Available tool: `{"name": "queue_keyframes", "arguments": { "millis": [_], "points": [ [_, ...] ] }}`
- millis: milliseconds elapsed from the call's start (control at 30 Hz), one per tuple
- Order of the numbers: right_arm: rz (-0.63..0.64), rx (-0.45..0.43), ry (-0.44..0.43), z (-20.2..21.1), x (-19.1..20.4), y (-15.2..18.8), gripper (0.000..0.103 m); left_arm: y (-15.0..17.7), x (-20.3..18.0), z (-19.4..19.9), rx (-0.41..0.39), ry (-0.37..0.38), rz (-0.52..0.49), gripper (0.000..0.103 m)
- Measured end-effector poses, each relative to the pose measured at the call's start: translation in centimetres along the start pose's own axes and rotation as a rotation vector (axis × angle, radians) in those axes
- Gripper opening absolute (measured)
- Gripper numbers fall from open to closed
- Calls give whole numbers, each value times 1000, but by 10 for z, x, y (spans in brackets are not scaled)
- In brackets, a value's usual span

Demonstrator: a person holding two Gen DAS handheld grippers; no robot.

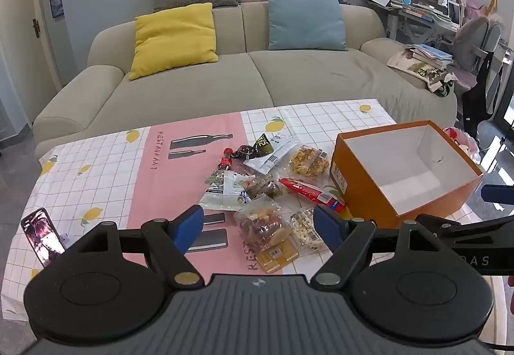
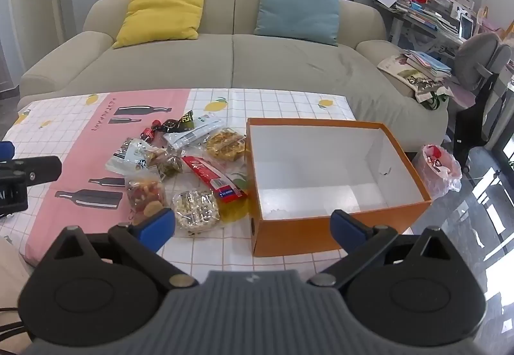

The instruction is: Organize snacks

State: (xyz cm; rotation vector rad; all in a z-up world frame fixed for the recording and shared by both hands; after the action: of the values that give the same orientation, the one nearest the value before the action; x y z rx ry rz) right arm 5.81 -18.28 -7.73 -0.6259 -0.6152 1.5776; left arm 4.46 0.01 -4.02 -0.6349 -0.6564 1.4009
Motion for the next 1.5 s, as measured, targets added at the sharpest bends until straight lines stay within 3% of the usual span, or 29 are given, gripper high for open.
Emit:
{"name": "queue_keyframes", "arguments": {
  "millis": [1500],
  "points": [
    [5, 22, 12, -2, 2, 0, 100, 6, -2, -2, 11, 1, -8, 91]
  ]
}}
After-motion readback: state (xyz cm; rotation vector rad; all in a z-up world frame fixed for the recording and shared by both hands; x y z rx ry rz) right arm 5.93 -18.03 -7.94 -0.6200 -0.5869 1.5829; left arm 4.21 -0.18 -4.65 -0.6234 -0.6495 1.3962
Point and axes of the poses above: each gripper's, at about its wrist camera, not at the fingertips, and z roughly against the way its jaws point, x to its left, y to its underside, the point moved 6 cm from there along -z, roughly the way its jaws point, and after that the axes turned 1 degree about y, right-handed, at the moved point
